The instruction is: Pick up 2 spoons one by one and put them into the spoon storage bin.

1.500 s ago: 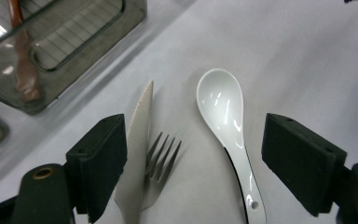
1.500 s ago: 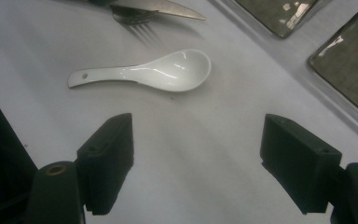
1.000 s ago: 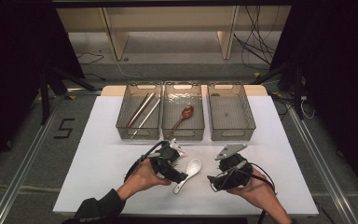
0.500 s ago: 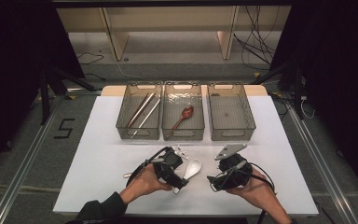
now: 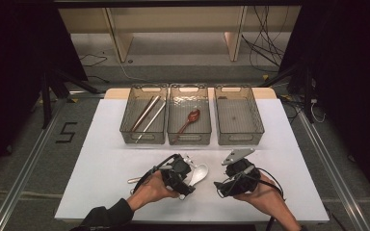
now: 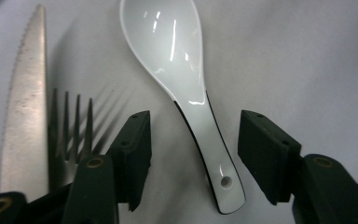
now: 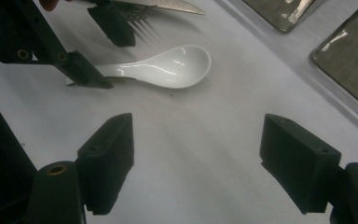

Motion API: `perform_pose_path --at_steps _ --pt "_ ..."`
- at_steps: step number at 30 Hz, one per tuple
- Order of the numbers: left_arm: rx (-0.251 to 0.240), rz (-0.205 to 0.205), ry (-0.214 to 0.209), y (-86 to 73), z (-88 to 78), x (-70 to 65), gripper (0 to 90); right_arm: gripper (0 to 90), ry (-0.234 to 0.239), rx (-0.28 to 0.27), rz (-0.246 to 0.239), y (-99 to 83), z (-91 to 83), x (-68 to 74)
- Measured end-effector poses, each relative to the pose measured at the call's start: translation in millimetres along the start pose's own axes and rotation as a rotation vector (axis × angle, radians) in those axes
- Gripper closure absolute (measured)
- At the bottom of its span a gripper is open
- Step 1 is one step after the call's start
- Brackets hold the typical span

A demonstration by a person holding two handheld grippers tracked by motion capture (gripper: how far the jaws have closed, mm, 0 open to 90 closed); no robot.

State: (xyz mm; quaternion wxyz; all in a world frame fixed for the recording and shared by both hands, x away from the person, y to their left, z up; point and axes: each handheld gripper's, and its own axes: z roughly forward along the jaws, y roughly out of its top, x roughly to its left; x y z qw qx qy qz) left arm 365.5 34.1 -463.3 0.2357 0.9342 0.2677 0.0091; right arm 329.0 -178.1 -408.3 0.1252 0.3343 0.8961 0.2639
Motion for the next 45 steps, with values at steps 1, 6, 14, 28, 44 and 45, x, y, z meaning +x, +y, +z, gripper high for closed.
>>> perform_pose_path --at_steps 1,6,14,28,44,45 --pt "0.004 0.001 0.001 -0.1 1.2 -0.4 46.4 26.9 0.0 0.0 -0.001 0.1 -0.2 0.1" --pt "0.009 0.003 -0.007 0.4 3.1 0.7 53.0 27.0 0.001 0.002 -0.005 -0.3 0.2 0.2" --pt "0.01 0.007 -0.008 0.5 3.9 3.2 65.3 27.2 -0.002 0.007 -0.006 0.1 0.6 1.1" --pt "0.025 0.023 -0.008 2.6 3.4 6.3 75.9 27.4 -0.002 0.011 -0.012 0.1 0.9 1.7" --pt "0.027 -0.002 -0.095 2.6 3.9 5.3 84.8 27.4 -0.004 0.011 -0.02 0.2 1.3 2.1" --pt "0.022 -0.003 -0.093 2.6 4.0 5.1 84.8 27.4 -0.004 0.012 -0.019 0.2 1.2 2.1"
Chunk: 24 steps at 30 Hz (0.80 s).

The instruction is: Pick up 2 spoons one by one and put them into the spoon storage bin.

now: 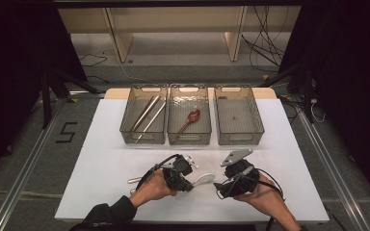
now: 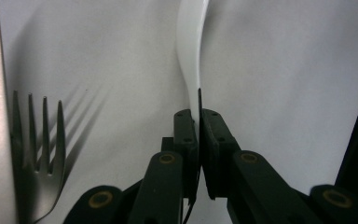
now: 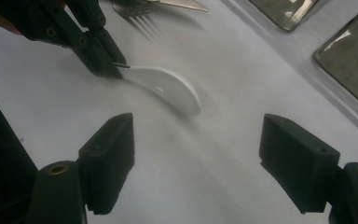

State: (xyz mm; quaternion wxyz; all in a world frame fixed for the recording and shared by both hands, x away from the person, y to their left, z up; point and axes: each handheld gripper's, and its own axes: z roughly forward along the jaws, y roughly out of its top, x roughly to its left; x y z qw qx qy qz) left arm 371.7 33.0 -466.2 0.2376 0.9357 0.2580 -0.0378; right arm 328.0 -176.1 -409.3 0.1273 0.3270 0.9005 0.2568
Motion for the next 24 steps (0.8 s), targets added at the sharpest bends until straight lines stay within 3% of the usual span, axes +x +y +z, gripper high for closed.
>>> perform_pose_path --at_steps 12,24 --pt "-0.044 -0.004 -0.001 -0.4 -10.0 7.5 85.0 27.4 -0.004 -0.002 0.0 -0.1 -0.8 0.0" --pt "-0.137 -0.062 0.011 -2.2 -30.5 24.3 84.9 27.4 -0.004 -0.008 0.0 0.1 -1.3 0.6"
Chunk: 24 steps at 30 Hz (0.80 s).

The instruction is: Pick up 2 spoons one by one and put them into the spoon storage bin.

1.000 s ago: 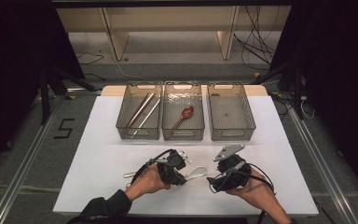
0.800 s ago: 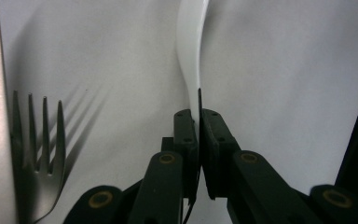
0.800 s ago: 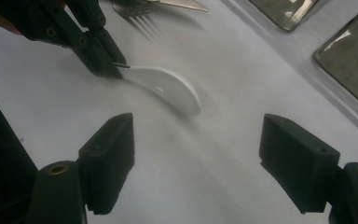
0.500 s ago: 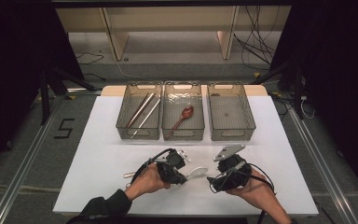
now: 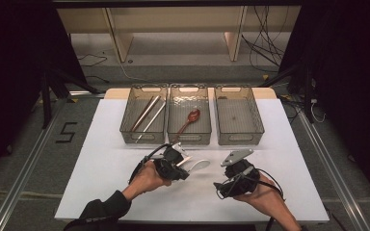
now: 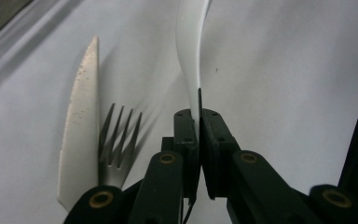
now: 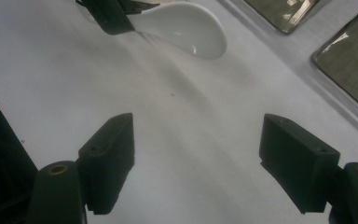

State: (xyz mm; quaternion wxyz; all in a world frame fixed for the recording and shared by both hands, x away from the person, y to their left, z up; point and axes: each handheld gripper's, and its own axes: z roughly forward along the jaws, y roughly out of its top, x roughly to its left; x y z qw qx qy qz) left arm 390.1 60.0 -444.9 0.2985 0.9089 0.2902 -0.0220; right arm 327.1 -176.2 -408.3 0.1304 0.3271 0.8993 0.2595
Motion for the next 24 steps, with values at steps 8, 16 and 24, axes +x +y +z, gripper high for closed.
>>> perform_pose_path --at_steps 8,16,24 --pt "-0.037 -0.015 0.004 0.8 -8.0 5.2 84.9 27.4 -0.001 0.001 -0.002 -0.3 0.6 -0.5" --pt "-0.061 -0.021 0.007 1.8 -14.7 9.5 84.9 27.4 0.0 0.0 0.0 -0.4 0.3 -0.8" --pt "-0.1 -0.04 0.018 4.5 -23.4 14.2 84.9 27.4 0.0 0.0 0.003 -0.3 0.0 -0.8"
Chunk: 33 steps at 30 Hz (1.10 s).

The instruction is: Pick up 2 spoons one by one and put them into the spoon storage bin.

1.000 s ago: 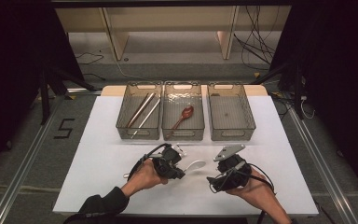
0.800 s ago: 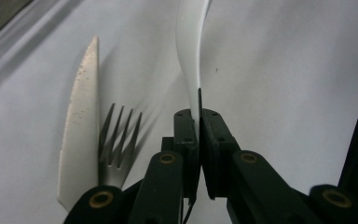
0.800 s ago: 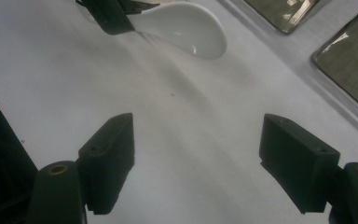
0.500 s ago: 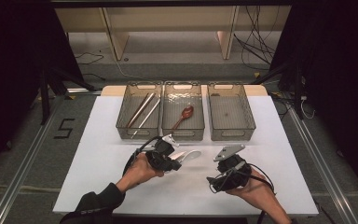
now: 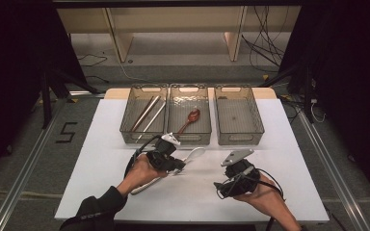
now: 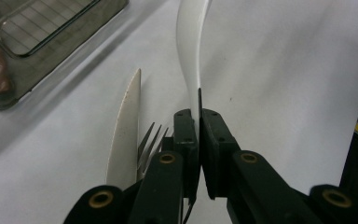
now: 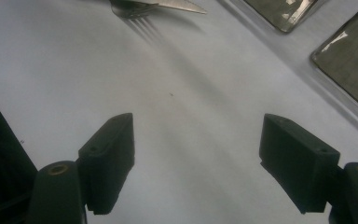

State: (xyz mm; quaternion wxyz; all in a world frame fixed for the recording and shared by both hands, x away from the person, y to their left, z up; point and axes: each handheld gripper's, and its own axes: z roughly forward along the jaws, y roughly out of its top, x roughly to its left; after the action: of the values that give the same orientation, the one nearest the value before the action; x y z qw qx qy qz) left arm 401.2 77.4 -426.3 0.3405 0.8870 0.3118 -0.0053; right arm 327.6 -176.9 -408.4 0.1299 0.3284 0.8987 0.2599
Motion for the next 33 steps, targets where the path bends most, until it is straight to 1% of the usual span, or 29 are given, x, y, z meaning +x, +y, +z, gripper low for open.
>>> perform_pose_path --at_steps 4,9,13,15,16,20,22,27,33 --pt "-0.021 -0.002 0.01 3.9 -4.3 2.2 84.9 27.0 -0.001 -0.004 0.006 0.1 -0.1 0.0" --pt "-0.054 -0.007 0.029 13.5 -12.9 9.5 84.9 27.0 0.002 -0.013 0.007 0.7 -1.9 -0.1" --pt "-0.083 -0.037 0.041 20.1 -17.0 18.4 84.9 26.9 0.003 -0.014 0.012 0.5 -1.7 0.0" --pt "-0.093 -0.044 0.047 23.9 -19.2 23.9 84.9 26.9 0.004 -0.014 0.013 0.6 -1.7 0.0" --pt "-0.102 -0.055 0.049 25.9 -20.0 26.0 84.9 26.9 0.005 -0.014 0.013 0.6 -1.7 0.0" --pt "-0.12 -0.072 0.062 35.1 -23.4 35.3 84.9 26.6 0.008 -0.015 0.013 0.5 -1.6 -0.1" --pt "-0.137 -0.083 0.071 39.8 -24.8 39.7 84.9 26.4 0.009 -0.019 0.012 0.5 -2.1 -0.1" --pt "-0.156 -0.101 0.086 50.7 -27.0 50.4 84.9 26.0 0.007 -0.033 0.018 0.9 -3.1 0.3" --pt "-0.16 -0.118 0.112 60.6 -26.2 59.8 84.9 26.0 0.002 -0.053 0.025 1.2 -4.3 0.1"
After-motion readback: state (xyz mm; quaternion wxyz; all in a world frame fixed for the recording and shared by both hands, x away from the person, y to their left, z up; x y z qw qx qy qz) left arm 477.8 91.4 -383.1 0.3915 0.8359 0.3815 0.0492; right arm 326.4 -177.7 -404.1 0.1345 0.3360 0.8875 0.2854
